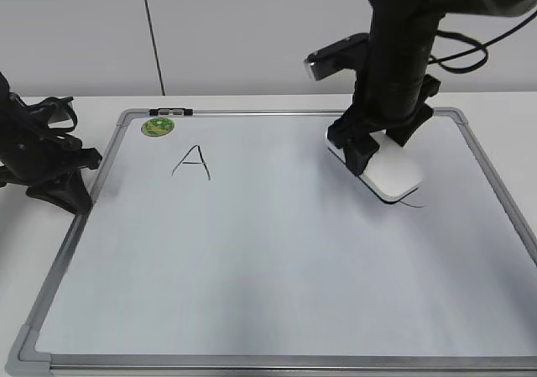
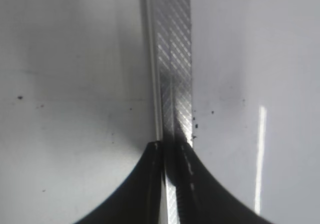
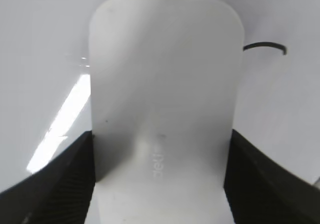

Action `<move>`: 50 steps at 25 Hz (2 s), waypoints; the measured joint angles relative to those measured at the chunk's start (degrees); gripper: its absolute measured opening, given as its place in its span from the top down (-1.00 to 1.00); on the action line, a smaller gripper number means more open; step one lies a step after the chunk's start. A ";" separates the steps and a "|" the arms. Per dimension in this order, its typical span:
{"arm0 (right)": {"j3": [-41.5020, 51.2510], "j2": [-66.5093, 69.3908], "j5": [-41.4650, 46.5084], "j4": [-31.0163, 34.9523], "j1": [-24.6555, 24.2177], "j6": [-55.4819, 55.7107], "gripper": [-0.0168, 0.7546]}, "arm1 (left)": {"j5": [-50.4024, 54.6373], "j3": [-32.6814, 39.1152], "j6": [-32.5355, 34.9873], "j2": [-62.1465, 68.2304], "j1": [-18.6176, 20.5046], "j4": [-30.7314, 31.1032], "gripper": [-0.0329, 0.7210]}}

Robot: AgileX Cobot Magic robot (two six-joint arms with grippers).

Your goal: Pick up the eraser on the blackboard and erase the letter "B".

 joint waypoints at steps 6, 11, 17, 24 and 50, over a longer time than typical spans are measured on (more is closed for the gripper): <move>0.00 -4.11 1.17 0.00 -5.41 0.00 -0.43 | 0.00 0.00 0.00 0.00 0.00 0.00 0.81; 1.90 -4.20 1.05 1.13 -12.73 0.00 -0.43 | 0.00 0.00 0.00 0.00 0.00 0.00 0.81; 4.52 -4.20 -0.99 4.28 -21.71 0.79 -0.43 | 0.00 0.00 0.00 0.00 0.00 0.00 0.81; 8.55 -4.20 -4.91 8.83 -26.83 0.79 -0.43 | 0.13 0.00 0.00 0.00 0.00 0.00 0.81; 8.78 2.78 -10.20 11.86 -26.94 -2.20 -0.48 | 0.13 0.00 0.00 0.00 0.00 0.00 0.81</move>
